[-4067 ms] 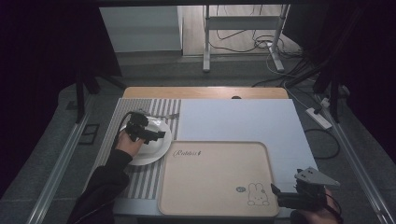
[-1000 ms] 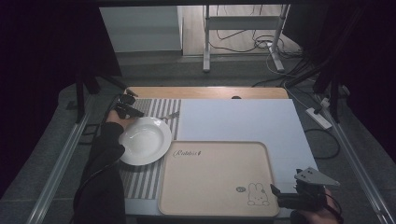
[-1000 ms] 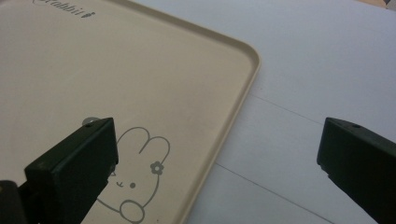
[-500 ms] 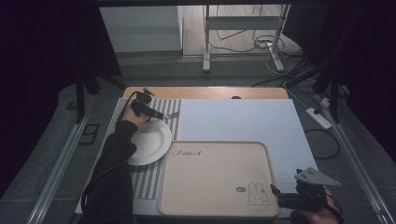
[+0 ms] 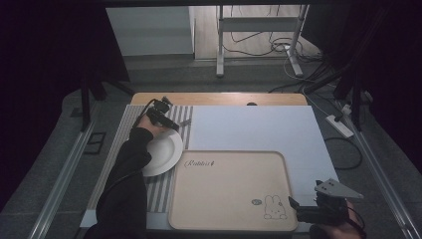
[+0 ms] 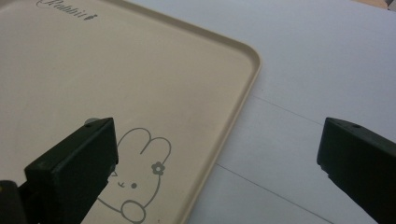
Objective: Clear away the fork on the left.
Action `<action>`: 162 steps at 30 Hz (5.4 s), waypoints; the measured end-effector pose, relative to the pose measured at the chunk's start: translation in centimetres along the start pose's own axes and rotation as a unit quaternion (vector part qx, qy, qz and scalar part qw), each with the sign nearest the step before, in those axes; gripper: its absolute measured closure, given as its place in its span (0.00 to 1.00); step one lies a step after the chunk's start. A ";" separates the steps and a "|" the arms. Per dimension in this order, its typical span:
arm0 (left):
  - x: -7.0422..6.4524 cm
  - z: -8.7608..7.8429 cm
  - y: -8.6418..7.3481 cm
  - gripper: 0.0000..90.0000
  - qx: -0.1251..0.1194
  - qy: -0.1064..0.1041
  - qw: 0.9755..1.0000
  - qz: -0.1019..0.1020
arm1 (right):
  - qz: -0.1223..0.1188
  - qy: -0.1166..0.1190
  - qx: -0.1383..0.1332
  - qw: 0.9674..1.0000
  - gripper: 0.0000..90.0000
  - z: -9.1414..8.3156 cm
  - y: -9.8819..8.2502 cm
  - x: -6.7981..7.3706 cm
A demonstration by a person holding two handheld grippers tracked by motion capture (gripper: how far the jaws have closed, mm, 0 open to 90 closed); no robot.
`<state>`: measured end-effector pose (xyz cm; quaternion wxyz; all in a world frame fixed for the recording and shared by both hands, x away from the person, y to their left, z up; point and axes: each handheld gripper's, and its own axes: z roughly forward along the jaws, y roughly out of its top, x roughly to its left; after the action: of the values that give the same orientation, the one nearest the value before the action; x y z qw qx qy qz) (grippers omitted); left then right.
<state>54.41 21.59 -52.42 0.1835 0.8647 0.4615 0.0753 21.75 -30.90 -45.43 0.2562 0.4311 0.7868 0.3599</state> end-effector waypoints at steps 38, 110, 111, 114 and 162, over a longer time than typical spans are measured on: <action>6.2 -7.0 -6.2 0.93 -0.024 0.006 0.999 -0.029 | -0.001 -0.003 0.006 1.000 0.00 0.1 0.0 0.0; -12.0 -10.6 -13.2 0.93 -0.049 -0.088 0.994 0.046 | -0.005 -0.002 -0.001 1.000 0.00 -0.1 0.0 0.1; -12.3 -10.5 -13.3 0.93 -0.048 -0.089 0.994 0.047 | -0.005 -0.002 -0.001 1.000 0.00 -0.1 0.0 0.1; -13.4 -10.4 -13.5 0.93 -0.043 -0.090 0.994 0.053 | -0.006 -0.002 -0.002 1.000 0.00 -0.1 0.0 0.2; -24.5 -7.4 -12.9 0.96 -0.044 -0.150 0.980 0.122 | -0.011 0.002 0.002 1.000 0.00 0.0 0.1 0.2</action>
<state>28.47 9.78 -49.60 0.2778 0.9070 0.3161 -0.0129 21.71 -30.69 -45.42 0.2578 0.4225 0.7927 0.3559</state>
